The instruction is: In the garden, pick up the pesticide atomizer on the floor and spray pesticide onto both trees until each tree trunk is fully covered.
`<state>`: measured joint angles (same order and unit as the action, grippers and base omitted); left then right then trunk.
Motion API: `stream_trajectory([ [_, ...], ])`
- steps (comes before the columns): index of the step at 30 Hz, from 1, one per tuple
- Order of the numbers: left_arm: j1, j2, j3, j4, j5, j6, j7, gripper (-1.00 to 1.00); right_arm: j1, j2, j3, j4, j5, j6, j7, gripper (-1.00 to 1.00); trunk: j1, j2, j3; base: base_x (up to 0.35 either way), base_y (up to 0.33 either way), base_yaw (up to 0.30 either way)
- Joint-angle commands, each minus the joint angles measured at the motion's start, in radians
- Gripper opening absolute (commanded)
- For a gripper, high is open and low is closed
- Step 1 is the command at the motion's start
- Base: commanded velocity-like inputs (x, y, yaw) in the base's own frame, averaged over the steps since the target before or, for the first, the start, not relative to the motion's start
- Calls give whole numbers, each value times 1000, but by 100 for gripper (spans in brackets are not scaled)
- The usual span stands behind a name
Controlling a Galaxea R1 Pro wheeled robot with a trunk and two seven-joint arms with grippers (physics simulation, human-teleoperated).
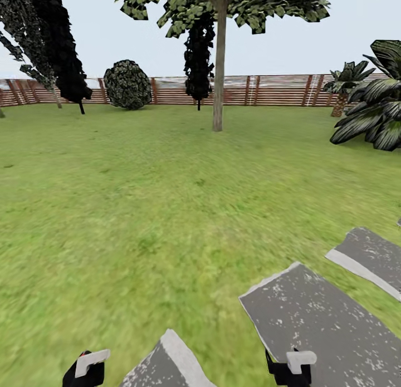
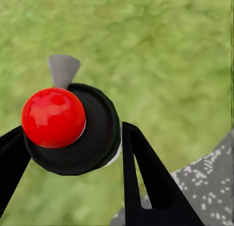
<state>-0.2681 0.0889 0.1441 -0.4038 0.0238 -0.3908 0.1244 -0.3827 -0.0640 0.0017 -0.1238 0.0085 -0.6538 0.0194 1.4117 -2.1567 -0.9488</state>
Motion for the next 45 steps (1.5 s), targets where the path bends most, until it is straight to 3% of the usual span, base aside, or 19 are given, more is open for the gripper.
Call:
stream_trajectory([
  [1,0,0,0,0,2,-3,1,-100,-1,0,0,1,1,-3,2,100,0,0,-1,337,0,-268],
  [10,0,0,0,0,2,-3,1,-100,-1,1,0,1,1,-4,1,100,0,0,-1,337,43,-225],
  [37,0,0,0,2,2,-3,0,-100,-1,0,0,1,1,-3,1,100,0,0,-1,337,76,-9],
  [45,0,0,0,2,1,-3,1,-100,-1,0,0,2,1,-3,1,100,0,0,-1,337,77,-206],
])
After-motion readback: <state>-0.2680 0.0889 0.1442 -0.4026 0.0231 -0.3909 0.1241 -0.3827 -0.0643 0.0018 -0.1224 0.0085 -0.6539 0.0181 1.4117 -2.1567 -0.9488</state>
